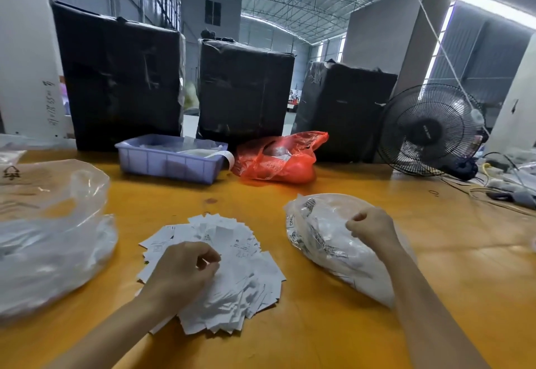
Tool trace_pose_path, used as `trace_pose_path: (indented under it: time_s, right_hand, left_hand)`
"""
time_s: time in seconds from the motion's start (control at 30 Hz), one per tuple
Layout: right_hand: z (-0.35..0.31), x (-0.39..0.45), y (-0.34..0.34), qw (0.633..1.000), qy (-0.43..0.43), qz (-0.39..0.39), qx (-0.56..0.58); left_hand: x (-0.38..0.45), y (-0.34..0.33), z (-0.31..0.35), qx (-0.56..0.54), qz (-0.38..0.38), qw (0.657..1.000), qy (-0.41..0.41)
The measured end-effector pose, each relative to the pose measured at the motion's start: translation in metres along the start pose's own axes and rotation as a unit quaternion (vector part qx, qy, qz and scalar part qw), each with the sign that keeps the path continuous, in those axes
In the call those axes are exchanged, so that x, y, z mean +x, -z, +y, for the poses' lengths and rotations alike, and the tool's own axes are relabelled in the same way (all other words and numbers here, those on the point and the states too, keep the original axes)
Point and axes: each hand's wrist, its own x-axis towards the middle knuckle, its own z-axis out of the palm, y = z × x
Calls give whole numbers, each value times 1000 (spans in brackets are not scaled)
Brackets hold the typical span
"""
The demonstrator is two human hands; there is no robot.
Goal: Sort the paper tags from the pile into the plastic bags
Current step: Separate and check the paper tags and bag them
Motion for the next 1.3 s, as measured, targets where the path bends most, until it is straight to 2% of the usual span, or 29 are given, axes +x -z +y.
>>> trace_pose_path:
  time_s: [0.1, 0.13, 0.2, 0.27, 0.33, 0.4, 0.43, 0.47, 0.57, 0.67, 0.8, 0.9, 1.03, 1.13, 1.3]
  right_hand:
    - [-24, -5, 18, 996, 22, 8, 89]
    - [-36, -10, 23, 989, 36, -13, 142]
    - [-63, -26, 29, 949, 72, -136, 274]
    - [-85, -44, 26, 882, 123, -289, 352]
    - [-100, -60, 11, 839, 177, -386, 340]
    - [-108, -75, -9, 838, 226, -414, 275]
    - [-111, -80, -18, 845, 241, -413, 240]
    - [-112, -84, -25, 852, 252, -409, 210]
    - [-114, -90, -36, 862, 268, -398, 164]
    - [-115, -94, -42, 867, 246, -387, 194]
    - [-117, -97, -49, 846, 126, -416, 308]
    - [-119, -101, -53, 826, 54, -447, 338]
    - [-120, -107, -62, 860, 71, -413, 293]
    - [-120, -110, -68, 874, 76, -364, 312]
    - [-122, -113, -71, 882, 99, -316, 335]
  left_hand:
    - [2, 2, 3, -36, 35, 999, 3]
    - [3, 3, 5, -60, 47, 997, 10]
    - [4, 7, 10, -163, 43, 984, 49]
    - [6, 12, 19, -330, -4, 936, 124]
    - [7, 19, 26, -464, -81, 858, 205]
    - [7, 26, 27, -540, -152, 791, 245]
    - [7, 29, 26, -551, -172, 779, 245]
    - [8, 32, 26, -540, -181, 787, 238]
    - [6, 31, 22, -441, -142, 861, 208]
    - [4, 26, 16, -398, -94, 893, 187]
    - [5, 26, 14, -393, -40, 902, 176]
    - [5, 27, 12, -403, -16, 898, 175]
    - [5, 25, 11, -384, -5, 907, 172]
    - [6, 25, 10, -383, -9, 908, 169]
    - [6, 30, 9, -397, -92, 895, 184]
